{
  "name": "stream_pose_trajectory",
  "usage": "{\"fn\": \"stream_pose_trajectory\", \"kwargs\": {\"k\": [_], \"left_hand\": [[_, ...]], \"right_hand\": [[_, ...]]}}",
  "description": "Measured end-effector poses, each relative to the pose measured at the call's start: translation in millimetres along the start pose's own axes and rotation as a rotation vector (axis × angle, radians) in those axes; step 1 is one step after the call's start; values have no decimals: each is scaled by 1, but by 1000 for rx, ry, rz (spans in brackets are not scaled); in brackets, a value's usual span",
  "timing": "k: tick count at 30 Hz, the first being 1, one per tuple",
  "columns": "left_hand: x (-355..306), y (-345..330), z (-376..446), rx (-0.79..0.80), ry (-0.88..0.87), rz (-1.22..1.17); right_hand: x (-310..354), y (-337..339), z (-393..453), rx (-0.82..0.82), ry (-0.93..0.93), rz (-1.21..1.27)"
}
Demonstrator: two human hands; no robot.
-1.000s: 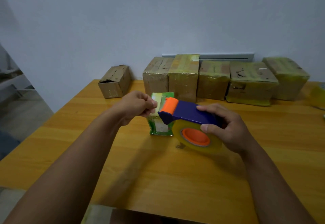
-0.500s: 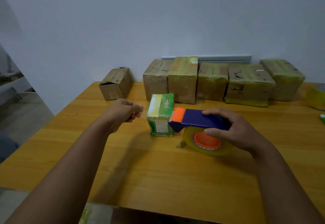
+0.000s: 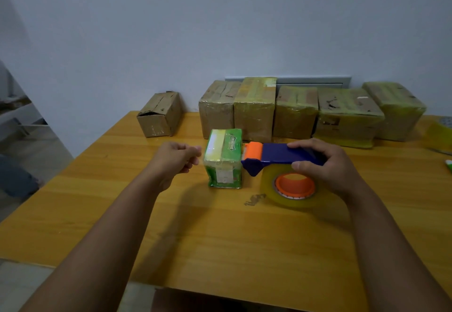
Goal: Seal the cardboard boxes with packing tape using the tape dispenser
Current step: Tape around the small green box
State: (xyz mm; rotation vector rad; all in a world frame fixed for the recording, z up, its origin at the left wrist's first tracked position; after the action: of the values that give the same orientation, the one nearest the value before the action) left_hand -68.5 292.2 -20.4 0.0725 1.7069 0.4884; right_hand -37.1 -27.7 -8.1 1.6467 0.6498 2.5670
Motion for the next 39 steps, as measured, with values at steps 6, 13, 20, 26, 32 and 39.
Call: {"fn": "stream_pose_trajectory", "kwargs": {"k": [6, 13, 20, 26, 32, 39], "left_hand": [[8, -6, 3, -37, 28, -5], [23, -10, 6, -41, 62, 105], [34, -17, 0, 71, 210, 262], [-9, -13, -32, -422, -441, 510], [15, -73, -35, -201, -414, 695], [3, -75, -32, -372, -611, 976]], "right_hand": [[-4, 3, 15, 44, -3, 41], [-15, -5, 15, 47, -27, 50], [-12, -10, 15, 59, -25, 34], [-10, -10, 13, 53, -17, 34], [-10, -9, 11, 44, -22, 35], [-11, -7, 10, 37, -20, 31]]}}
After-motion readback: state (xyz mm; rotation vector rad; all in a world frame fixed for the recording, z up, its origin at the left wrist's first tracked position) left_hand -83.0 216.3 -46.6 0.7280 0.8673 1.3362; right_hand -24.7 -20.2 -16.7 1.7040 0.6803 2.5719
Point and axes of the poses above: each hand's wrist, its own z-axis towards the middle knuckle, its own y-axis out of the back of the hand, x = y × z, the point moved 9 cm from there along z, towards the middle knuckle, and after that the axes turned 3 degrees about z, right-handed, at the moved point
